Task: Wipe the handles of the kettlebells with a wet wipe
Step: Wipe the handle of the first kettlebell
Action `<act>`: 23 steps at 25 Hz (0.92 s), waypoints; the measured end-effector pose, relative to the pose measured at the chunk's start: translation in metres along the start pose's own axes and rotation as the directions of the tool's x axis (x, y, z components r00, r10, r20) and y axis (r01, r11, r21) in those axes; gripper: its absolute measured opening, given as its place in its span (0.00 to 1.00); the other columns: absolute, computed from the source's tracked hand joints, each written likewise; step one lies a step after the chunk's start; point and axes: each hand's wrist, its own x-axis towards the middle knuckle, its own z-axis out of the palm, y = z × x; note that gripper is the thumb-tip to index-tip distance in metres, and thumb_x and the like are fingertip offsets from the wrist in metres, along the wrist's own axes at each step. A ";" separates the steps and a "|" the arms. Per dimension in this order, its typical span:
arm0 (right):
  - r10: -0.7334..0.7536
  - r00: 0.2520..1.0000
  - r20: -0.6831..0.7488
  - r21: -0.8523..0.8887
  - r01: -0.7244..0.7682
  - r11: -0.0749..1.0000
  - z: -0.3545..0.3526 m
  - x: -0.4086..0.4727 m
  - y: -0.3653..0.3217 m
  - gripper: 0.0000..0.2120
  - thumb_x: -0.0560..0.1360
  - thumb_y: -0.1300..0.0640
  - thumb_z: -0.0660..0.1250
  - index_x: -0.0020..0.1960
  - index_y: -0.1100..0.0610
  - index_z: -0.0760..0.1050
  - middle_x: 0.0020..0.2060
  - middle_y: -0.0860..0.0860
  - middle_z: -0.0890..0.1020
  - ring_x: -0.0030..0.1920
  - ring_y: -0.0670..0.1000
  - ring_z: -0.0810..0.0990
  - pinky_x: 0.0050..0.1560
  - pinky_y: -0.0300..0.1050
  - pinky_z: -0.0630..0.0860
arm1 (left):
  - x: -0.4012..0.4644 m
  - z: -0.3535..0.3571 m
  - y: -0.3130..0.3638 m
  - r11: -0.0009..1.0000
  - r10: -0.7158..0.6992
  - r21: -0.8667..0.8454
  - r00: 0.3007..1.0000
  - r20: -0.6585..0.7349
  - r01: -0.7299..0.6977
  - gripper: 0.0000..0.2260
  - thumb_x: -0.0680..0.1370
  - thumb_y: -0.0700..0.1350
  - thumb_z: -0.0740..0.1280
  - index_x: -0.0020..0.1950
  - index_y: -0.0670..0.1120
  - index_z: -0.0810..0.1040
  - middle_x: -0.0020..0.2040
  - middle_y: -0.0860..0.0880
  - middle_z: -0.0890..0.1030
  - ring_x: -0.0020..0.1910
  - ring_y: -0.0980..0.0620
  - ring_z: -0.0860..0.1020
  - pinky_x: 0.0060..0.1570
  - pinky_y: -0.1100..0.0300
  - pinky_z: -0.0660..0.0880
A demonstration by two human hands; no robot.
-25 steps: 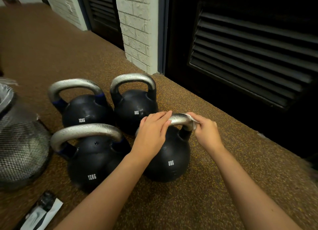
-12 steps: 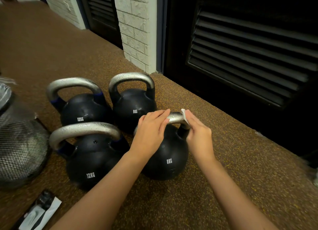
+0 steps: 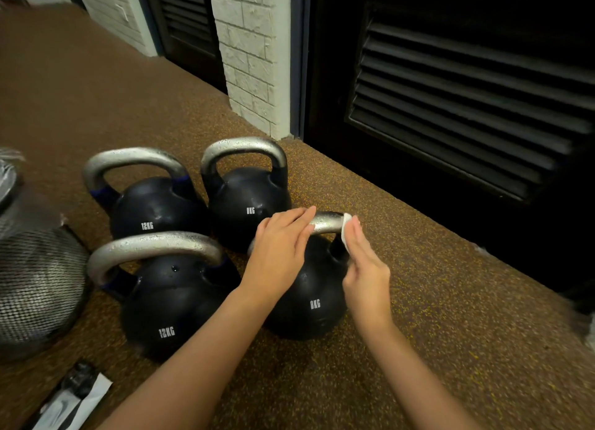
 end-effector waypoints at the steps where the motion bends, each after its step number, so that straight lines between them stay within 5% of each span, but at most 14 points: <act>1: 0.040 0.999 0.000 0.017 -0.040 0.999 0.001 -0.006 0.000 0.29 0.73 0.76 0.57 0.71 0.58 0.65 0.70 0.47 0.64 0.72 0.47 0.62 0.71 0.33 0.54 | 0.000 0.000 0.000 1.000 0.003 -0.001 1.000 -0.002 -0.003 0.15 0.80 0.44 0.60 0.66 0.47 0.73 0.61 0.51 0.77 0.61 0.52 0.73 0.64 0.52 0.63; 5: 0.189 0.980 -0.068 0.073 -0.184 0.980 0.006 0.004 -0.002 0.24 0.75 0.74 0.58 0.69 0.60 0.68 0.67 0.46 0.67 0.69 0.45 0.66 0.66 0.21 0.53 | 0.000 0.000 -0.001 1.000 0.000 0.002 1.000 -0.001 0.000 0.15 0.80 0.44 0.59 0.66 0.47 0.73 0.61 0.51 0.77 0.61 0.52 0.73 0.65 0.52 0.62; 10: 0.144 0.990 -0.005 0.078 -0.143 0.987 -0.005 0.024 0.005 0.23 0.75 0.72 0.57 0.65 0.54 0.73 0.60 0.48 0.78 0.62 0.42 0.73 0.66 0.32 0.64 | -0.001 -0.001 0.000 1.000 -0.008 0.009 1.000 0.004 0.008 0.15 0.80 0.44 0.60 0.67 0.48 0.73 0.62 0.51 0.77 0.61 0.53 0.72 0.64 0.58 0.58; 14: 0.283 0.944 0.170 0.001 -0.287 0.958 -0.014 0.052 0.012 0.21 0.76 0.69 0.57 0.58 0.49 0.79 0.49 0.52 0.84 0.47 0.50 0.79 0.48 0.38 0.71 | 0.000 -0.002 0.000 1.000 -0.006 -0.001 1.000 0.013 0.006 0.15 0.80 0.44 0.59 0.67 0.48 0.72 0.62 0.51 0.77 0.61 0.53 0.72 0.64 0.56 0.59; 19: 0.060 0.994 0.089 0.023 -0.062 0.998 -0.019 0.045 -0.009 0.23 0.73 0.74 0.58 0.60 0.56 0.78 0.52 0.41 0.76 0.56 0.39 0.72 0.56 0.16 0.57 | -0.001 -0.002 0.000 1.000 -0.005 0.007 1.000 0.018 0.005 0.15 0.80 0.44 0.59 0.67 0.49 0.72 0.62 0.52 0.76 0.61 0.53 0.72 0.64 0.57 0.59; 23: 0.264 0.964 0.027 0.035 -0.265 0.964 -0.008 0.032 0.004 0.22 0.76 0.71 0.57 0.65 0.53 0.74 0.60 0.49 0.79 0.61 0.47 0.76 0.56 0.21 0.60 | 0.000 -0.002 0.000 1.000 -0.003 -0.004 1.000 0.020 0.003 0.17 0.79 0.47 0.56 0.67 0.49 0.72 0.61 0.52 0.77 0.61 0.52 0.73 0.65 0.52 0.62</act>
